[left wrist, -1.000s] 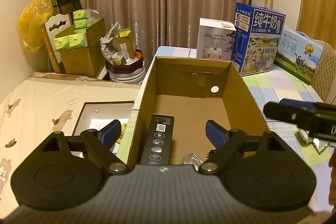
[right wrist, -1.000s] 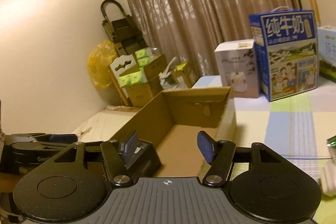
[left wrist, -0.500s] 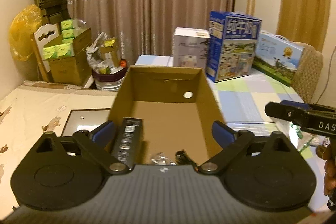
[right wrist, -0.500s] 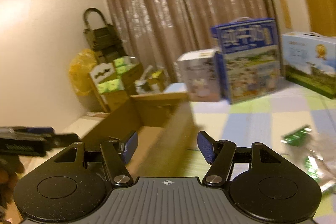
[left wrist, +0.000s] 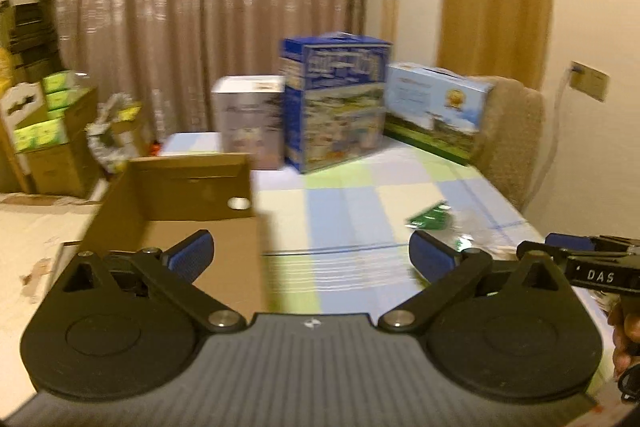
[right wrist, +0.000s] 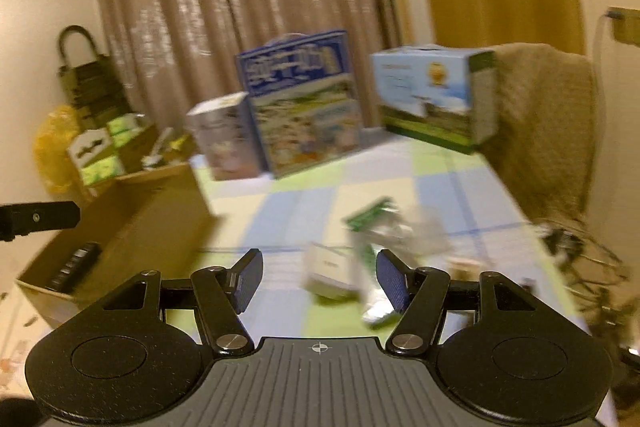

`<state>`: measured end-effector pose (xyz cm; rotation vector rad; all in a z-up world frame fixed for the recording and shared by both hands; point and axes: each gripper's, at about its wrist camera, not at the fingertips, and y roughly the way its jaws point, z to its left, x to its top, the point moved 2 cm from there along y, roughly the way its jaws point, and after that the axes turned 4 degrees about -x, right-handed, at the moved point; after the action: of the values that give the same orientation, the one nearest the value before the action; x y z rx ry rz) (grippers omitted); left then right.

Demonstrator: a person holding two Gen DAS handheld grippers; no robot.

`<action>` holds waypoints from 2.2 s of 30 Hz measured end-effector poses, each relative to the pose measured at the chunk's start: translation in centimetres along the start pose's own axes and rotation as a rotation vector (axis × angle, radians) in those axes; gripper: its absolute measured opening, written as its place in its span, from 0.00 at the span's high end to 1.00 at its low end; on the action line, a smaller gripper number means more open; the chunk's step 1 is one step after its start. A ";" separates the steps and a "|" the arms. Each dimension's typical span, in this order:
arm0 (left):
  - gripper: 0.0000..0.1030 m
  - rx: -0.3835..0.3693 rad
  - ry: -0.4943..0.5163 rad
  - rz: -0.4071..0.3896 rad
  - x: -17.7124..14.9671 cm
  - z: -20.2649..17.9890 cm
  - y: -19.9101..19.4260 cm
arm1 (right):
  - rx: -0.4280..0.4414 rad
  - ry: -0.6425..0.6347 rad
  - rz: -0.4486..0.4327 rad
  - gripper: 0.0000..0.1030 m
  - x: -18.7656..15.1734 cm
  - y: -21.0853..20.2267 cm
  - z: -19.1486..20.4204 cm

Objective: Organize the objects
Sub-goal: 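Move both open tools back toward the remaining table items, then grasp the brown hair tie with the right tool while the left tool grasps the white square container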

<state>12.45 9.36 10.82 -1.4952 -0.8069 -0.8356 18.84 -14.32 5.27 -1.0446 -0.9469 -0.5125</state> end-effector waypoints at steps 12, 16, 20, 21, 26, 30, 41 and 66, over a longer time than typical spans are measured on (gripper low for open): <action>0.01 -0.124 0.123 0.119 -3.3 -8.5 8.2 | -0.203 0.095 0.070 0.42 -3.1 -1.8 -8.8; 0.01 -0.138 0.145 0.136 -4.2 -9.7 10.7 | -0.219 0.115 0.089 0.42 -3.5 -0.7 -9.9; 0.01 -0.177 0.142 0.132 -5.3 -10.0 12.4 | -0.204 0.106 0.121 0.42 -4.2 1.0 -10.1; 0.01 -0.184 0.139 0.142 -5.5 -10.0 12.8 | -0.205 0.097 0.134 0.42 -4.4 1.6 -10.0; 0.01 -0.192 0.117 0.179 -6.2 -9.3 15.2 | -0.220 0.036 0.194 0.42 -5.5 5.0 -9.7; 0.01 -0.196 0.100 0.191 -6.4 -8.9 16.4 | -0.242 -0.020 0.219 0.42 -6.2 7.5 -9.5; 0.01 -0.226 0.102 0.224 -6.7 -9.2 18.0 | -0.288 0.006 0.213 0.62 -6.6 10.1 -10.1; 0.16 -0.255 -0.002 0.251 -6.1 -9.6 23.7 | -0.108 -0.016 0.213 0.87 1.4 11.0 -6.5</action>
<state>29.25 -2.19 -5.71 -1.7797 -0.5126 -0.7680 30.48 -15.24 -0.15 -1.2330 -0.8169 -0.3817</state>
